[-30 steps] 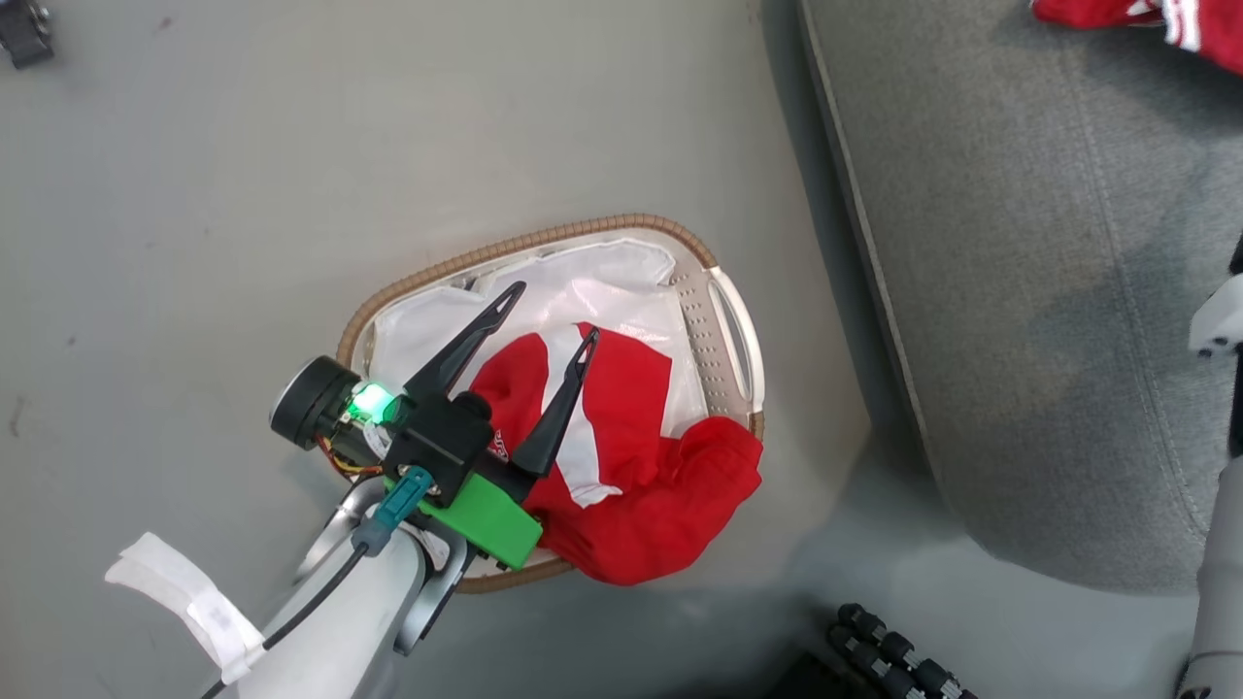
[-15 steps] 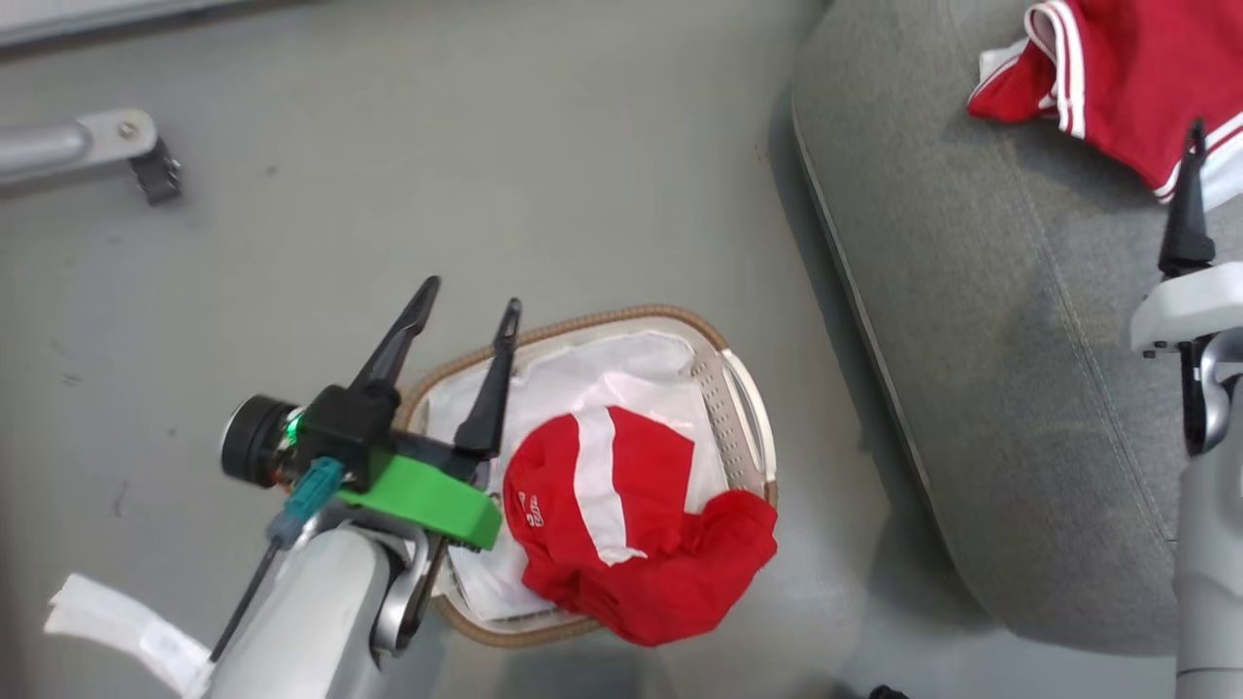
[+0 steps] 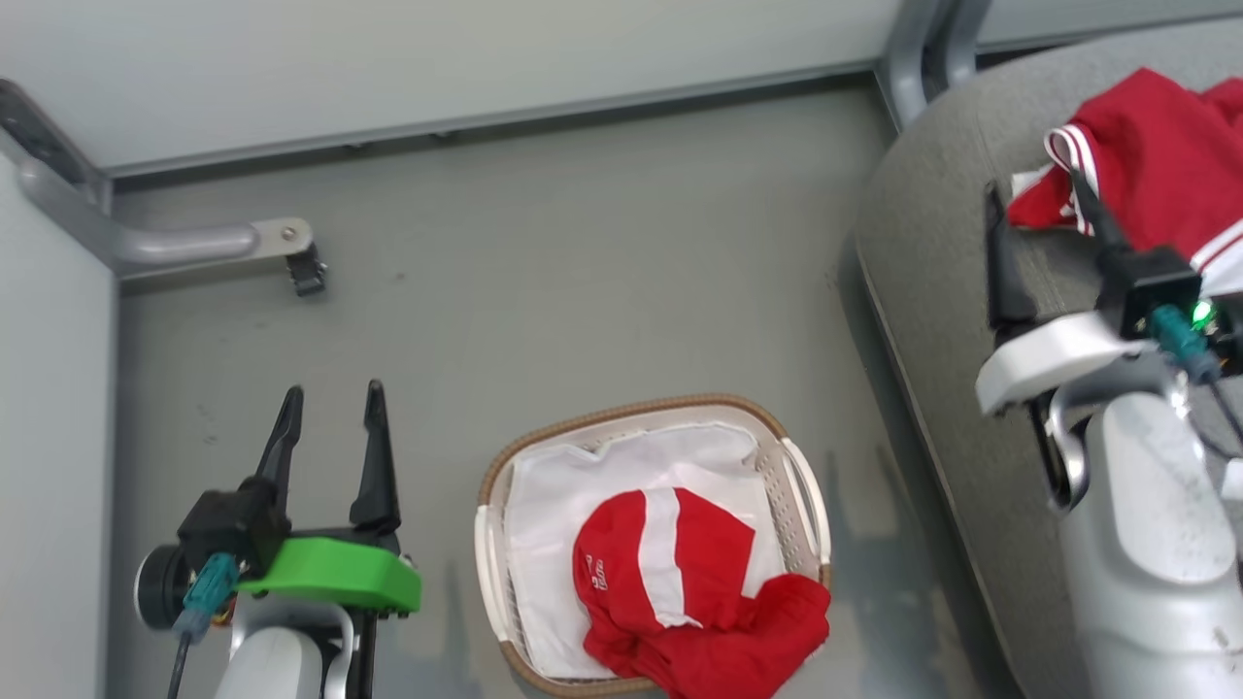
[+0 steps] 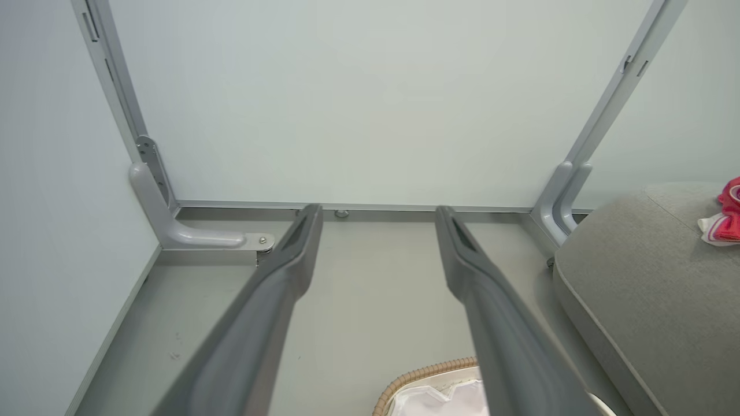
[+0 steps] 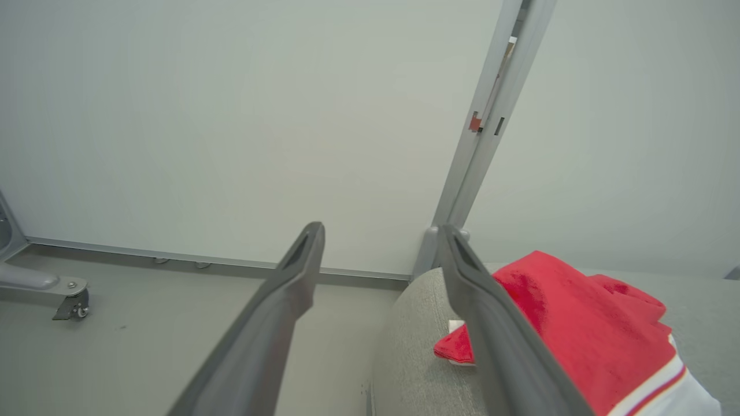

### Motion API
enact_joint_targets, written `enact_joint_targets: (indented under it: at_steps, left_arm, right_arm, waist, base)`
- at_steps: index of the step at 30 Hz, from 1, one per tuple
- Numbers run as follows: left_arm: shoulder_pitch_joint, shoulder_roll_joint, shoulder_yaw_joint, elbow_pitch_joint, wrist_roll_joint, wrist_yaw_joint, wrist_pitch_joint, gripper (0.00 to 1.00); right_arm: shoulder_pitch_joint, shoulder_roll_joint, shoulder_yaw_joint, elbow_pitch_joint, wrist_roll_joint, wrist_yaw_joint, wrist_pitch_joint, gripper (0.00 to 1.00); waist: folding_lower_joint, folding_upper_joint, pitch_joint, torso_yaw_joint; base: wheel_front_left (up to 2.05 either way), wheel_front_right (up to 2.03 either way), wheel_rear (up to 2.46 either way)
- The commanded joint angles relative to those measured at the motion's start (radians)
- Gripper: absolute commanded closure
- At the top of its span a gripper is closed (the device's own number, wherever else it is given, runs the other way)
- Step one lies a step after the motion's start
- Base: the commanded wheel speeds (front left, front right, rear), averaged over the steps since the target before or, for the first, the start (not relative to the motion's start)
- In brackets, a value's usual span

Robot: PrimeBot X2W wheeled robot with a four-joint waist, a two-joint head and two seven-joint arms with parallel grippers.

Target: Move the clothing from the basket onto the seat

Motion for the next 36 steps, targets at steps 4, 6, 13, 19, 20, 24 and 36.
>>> enact_joint_targets:
  at_steps: [4, 6, 13, 19, 20, 24, 36]
  left_arm:
    - [0.066, -0.026, 0.058, 0.006, 0.017, -0.013, -0.001, 0.0]
    - [0.087, -0.033, 0.077, 0.009, 0.022, -0.021, -0.001, 0.0]
    - [0.147, -0.044, 0.126, 0.016, 0.037, -0.037, -0.001, 0.0]
    - [0.179, -0.047, 0.129, 0.023, 0.027, -0.046, -0.001, 0.0]
    - [0.18, -0.046, 0.126, 0.024, 0.024, -0.045, -0.001, 0.0]
    - [0.185, -0.046, 0.118, 0.029, 0.014, -0.038, -0.001, 0.0]
    - [0.178, -0.046, 0.113, 0.04, 0.025, -0.035, -0.001, 0.0]
  right_arm:
    - [0.096, 0.003, 0.043, -0.02, 0.059, -0.001, -0.002, 0.0]
    - [0.134, 0.005, 0.075, -0.024, 0.111, -0.001, -0.002, 0.0]
    - [0.25, 0.004, 0.162, -0.055, 0.247, -0.001, -0.002, 0.0]
    - [0.325, 0.004, 0.201, -0.068, 0.326, -0.001, -0.002, 0.0]
    - [0.331, 0.004, 0.203, -0.07, 0.329, -0.001, -0.002, 0.0]
    - [0.352, 0.004, 0.209, -0.069, 0.308, -0.001, -0.002, 0.0]
    - [0.358, 0.004, 0.205, -0.056, 0.287, -0.001, -0.002, 0.0]
  waist:
    - [0.0001, 0.0109, -0.1, 0.078]
    - [0.0001, 0.0109, -0.116, 0.085]
    - [0.0001, 0.0109, -0.158, 0.089]
    - [0.0001, 0.0109, -0.179, 0.086]
    - [0.0001, 0.0109, -0.181, 0.085]
    - [0.0001, 0.0109, -0.185, 0.082]
    - [0.0001, 0.0109, -0.19, 0.081]
  base:
    - [0.0, 0.0, 0.0]
    - [0.0, 0.0, 0.0]
    - [0.0, 0.0, 0.0]
    - [0.0, 0.0, 0.0]
    - [0.0, 0.0, 0.0]
    - [0.0, 0.0, 0.0]
    - [0.0, 0.0, 0.0]
